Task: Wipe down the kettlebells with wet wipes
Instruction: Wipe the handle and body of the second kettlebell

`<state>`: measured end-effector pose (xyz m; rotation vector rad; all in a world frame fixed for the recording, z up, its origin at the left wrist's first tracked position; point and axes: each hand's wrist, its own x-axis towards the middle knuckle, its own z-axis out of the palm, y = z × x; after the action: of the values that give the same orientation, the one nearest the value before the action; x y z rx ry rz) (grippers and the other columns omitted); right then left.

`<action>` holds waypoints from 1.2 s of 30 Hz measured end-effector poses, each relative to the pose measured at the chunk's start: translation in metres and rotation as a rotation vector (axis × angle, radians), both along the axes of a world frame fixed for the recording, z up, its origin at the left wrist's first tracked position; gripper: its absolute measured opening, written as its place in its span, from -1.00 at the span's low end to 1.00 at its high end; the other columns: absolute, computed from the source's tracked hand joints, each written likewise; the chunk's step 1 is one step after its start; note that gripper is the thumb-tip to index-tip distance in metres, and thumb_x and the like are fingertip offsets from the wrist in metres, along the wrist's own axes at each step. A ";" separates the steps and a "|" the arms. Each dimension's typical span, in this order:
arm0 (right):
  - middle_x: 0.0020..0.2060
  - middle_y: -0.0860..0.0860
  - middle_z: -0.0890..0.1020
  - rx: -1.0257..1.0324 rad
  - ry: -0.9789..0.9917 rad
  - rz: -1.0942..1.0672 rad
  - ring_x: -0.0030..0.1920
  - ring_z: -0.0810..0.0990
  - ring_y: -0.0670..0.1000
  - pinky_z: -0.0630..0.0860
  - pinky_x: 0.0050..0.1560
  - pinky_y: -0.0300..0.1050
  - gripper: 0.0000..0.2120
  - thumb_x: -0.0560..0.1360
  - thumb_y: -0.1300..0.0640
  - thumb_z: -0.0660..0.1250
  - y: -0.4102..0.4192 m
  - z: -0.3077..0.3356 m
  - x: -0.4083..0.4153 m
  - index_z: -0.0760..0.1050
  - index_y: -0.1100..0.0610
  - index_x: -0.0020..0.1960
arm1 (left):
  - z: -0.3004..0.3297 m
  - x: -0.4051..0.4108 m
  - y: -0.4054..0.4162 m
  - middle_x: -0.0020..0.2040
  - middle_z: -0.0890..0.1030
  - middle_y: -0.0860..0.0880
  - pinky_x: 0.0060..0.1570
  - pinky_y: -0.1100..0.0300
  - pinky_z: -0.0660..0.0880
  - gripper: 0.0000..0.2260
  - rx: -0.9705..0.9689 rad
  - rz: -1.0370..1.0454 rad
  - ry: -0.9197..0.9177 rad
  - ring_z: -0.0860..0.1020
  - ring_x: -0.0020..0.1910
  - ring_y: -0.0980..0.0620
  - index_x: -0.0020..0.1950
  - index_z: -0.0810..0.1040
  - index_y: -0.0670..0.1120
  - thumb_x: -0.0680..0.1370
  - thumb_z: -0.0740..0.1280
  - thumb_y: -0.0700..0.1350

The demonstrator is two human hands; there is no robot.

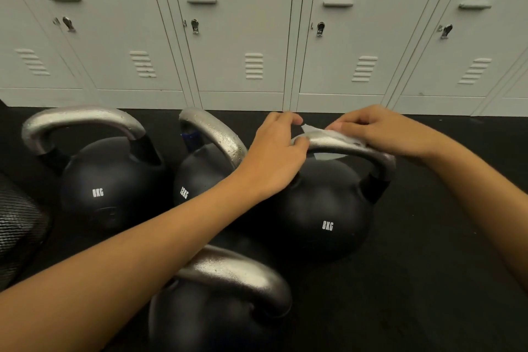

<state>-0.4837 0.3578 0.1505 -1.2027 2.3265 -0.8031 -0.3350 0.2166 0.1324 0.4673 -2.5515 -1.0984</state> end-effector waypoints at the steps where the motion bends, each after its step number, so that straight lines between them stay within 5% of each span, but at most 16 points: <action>1: -0.22 -0.22 0.68 0.025 -0.005 -0.021 -0.09 0.62 -0.04 0.47 -0.02 -0.16 -0.72 0.63 -0.02 0.22 -0.001 0.002 -0.002 0.67 0.04 -0.04 | 0.000 -0.001 -0.003 0.31 0.39 -0.03 0.08 0.33 0.25 -0.67 -0.016 -0.014 -0.089 0.40 0.27 0.05 0.37 0.39 -0.09 0.60 0.21 -0.11; 4: -0.28 -0.16 0.65 0.161 0.063 -0.082 -0.17 0.57 0.00 0.44 -0.09 -0.12 -0.55 0.63 -0.18 0.12 -0.014 0.007 0.002 0.63 0.07 -0.15 | 0.000 0.000 -0.008 0.15 0.44 -0.06 0.01 0.23 0.30 -0.72 -0.108 -0.098 -0.268 0.46 0.13 -0.04 0.26 0.45 -0.11 0.58 0.24 -0.08; 7: 0.17 0.08 0.62 0.356 0.221 -0.020 0.10 0.57 0.10 0.42 0.18 -0.01 -0.33 0.61 -0.32 -0.08 -0.038 0.009 0.010 0.60 0.13 0.19 | 0.005 0.000 -0.010 0.10 0.51 -0.08 0.03 0.13 0.41 -0.73 -0.122 -0.126 -0.316 0.50 0.06 -0.05 0.24 0.47 -0.15 0.57 0.24 -0.08; 10: 0.37 0.09 0.50 0.439 0.193 0.041 0.32 0.47 0.11 0.30 0.38 0.02 -0.32 0.61 -0.32 -0.15 -0.053 0.009 0.013 0.51 0.07 0.35 | 0.012 -0.001 -0.010 0.10 0.60 -0.10 0.13 0.07 0.47 -0.74 -0.029 -0.097 -0.316 0.55 0.08 -0.05 0.20 0.53 -0.14 0.57 0.24 -0.08; 12: 0.29 0.08 0.58 0.461 0.013 0.040 0.26 0.55 0.06 0.34 0.40 0.03 -0.30 0.58 -0.36 -0.15 -0.049 0.012 0.007 0.55 0.08 0.26 | 0.014 -0.002 -0.011 0.09 0.61 -0.09 0.10 0.13 0.44 -0.78 0.002 -0.075 -0.303 0.56 0.09 -0.04 0.16 0.55 -0.11 0.57 0.24 -0.09; 16: -0.05 0.07 0.73 0.470 -0.271 -0.007 -0.04 0.71 0.06 0.54 0.07 -0.09 -0.26 0.52 -0.43 -0.12 -0.024 0.016 -0.007 0.62 0.05 0.10 | 0.015 -0.003 -0.013 0.08 0.63 -0.11 0.06 0.14 0.44 -0.78 0.004 -0.061 -0.296 0.56 0.08 -0.05 0.12 0.58 -0.14 0.58 0.24 -0.07; 22: -0.02 0.12 0.72 0.391 -0.507 -0.030 -0.07 0.71 0.05 0.48 0.05 -0.03 -0.17 0.48 -0.45 -0.15 -0.001 0.006 -0.024 0.66 0.10 0.11 | 0.014 -0.002 -0.012 0.08 0.62 -0.07 0.02 0.22 0.41 -0.78 -0.026 -0.080 -0.297 0.56 0.06 -0.02 0.15 0.58 -0.10 0.60 0.22 -0.09; 27: 0.02 0.17 0.70 0.446 -0.451 0.054 -0.01 0.68 0.18 0.56 0.11 0.03 -0.12 0.46 -0.49 -0.13 -0.027 0.013 -0.011 0.62 0.18 0.17 | 0.013 -0.003 -0.011 0.12 0.59 -0.08 0.16 0.09 0.46 -0.77 -0.103 -0.082 -0.308 0.54 0.10 -0.08 0.18 0.56 -0.09 0.58 0.22 -0.08; 30: -0.14 0.19 0.67 0.452 -0.313 0.065 -0.15 0.65 0.11 0.57 0.00 -0.06 -0.18 0.49 -0.46 -0.12 -0.036 0.017 -0.001 0.61 0.15 0.13 | 0.012 -0.004 -0.012 0.11 0.59 -0.10 0.16 0.01 0.46 -0.74 -0.141 -0.085 -0.309 0.54 0.10 -0.10 0.19 0.55 -0.14 0.59 0.21 -0.07; 33: -0.11 0.01 0.72 0.401 -0.194 0.084 -0.08 0.68 -0.01 0.52 0.00 -0.18 -0.33 0.57 -0.36 -0.16 -0.026 0.017 -0.001 0.61 -0.01 0.06 | 0.010 -0.005 -0.011 0.11 0.58 -0.10 0.15 0.00 0.46 -0.73 -0.201 -0.082 -0.308 0.53 0.09 -0.11 0.19 0.54 -0.14 0.60 0.18 -0.04; 36: -0.03 -0.07 0.71 0.296 -0.159 0.069 0.06 0.64 -0.03 0.41 0.22 -0.13 -0.38 0.62 -0.28 -0.16 -0.002 0.013 -0.010 0.62 -0.06 0.12 | 0.009 -0.007 -0.009 0.11 0.57 -0.10 0.13 0.02 0.45 -0.73 -0.255 -0.087 -0.303 0.51 0.08 -0.10 0.19 0.53 -0.13 0.61 0.17 -0.03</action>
<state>-0.4935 0.3556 0.1631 -1.0437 2.1693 -0.4895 -0.3425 0.2073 0.1416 0.4923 -2.9502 -0.7594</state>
